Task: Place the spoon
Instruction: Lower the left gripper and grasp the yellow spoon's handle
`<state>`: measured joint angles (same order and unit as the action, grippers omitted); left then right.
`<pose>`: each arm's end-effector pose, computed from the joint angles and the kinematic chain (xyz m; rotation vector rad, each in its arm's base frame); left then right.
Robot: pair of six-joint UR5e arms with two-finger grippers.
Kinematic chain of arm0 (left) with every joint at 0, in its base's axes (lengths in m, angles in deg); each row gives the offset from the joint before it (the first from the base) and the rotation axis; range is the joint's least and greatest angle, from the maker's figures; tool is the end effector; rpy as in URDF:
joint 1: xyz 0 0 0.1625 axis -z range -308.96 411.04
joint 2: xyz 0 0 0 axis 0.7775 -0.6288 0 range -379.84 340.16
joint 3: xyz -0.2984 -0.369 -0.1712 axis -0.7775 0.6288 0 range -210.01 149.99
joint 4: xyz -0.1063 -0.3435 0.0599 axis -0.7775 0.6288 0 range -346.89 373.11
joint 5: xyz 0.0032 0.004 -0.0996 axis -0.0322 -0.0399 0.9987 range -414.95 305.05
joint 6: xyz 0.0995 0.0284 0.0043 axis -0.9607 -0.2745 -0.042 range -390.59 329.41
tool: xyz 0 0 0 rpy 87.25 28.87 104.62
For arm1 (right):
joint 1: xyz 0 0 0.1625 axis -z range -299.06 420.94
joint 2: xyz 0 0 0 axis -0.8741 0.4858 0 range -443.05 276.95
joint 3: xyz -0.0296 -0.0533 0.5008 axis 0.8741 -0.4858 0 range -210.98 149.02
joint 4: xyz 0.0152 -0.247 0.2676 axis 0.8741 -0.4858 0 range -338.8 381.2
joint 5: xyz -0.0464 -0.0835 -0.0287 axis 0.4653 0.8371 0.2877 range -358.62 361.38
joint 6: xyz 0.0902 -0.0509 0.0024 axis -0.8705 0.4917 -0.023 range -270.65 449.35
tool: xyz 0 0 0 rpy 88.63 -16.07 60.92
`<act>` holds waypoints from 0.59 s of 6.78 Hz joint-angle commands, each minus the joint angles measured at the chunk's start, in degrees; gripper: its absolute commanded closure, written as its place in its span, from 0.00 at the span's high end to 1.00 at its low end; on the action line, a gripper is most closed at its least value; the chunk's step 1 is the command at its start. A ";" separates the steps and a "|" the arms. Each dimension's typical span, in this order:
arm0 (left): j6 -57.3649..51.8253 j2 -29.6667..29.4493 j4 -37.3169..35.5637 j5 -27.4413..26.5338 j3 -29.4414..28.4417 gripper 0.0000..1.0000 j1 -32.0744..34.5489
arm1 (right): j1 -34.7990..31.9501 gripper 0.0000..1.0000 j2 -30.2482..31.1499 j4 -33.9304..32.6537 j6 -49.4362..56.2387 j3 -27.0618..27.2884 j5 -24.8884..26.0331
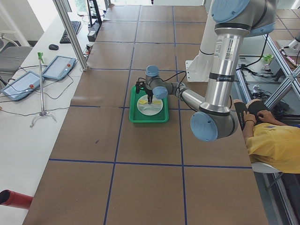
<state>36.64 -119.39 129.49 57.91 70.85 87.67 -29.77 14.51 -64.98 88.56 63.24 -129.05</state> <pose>0.3774 -0.3967 0.5343 0.0721 0.8853 -0.0629 0.0707 -0.3717 0.7604 0.0073 -0.7056 0.0221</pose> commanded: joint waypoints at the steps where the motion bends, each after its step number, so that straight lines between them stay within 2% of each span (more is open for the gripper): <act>1: 0.00 0.06 -0.28 0.00 0.03 0.44 0.02 | 0.00 1.00 0.00 -0.04 0.00 0.00 0.00; 2: 0.00 0.06 -0.36 0.00 -0.06 0.33 0.02 | 0.00 1.00 0.00 0.05 0.00 0.00 0.00; 3: 0.00 -0.03 -0.97 0.00 0.03 0.26 0.02 | 0.00 1.00 0.00 -0.04 0.00 0.00 0.00; 4: 0.00 0.06 -1.07 0.00 0.03 0.09 0.02 | 0.00 1.00 0.00 -0.04 0.00 0.00 0.00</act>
<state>36.65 -119.36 128.68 57.90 70.86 87.69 -29.77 14.51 -65.00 88.56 63.24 -129.05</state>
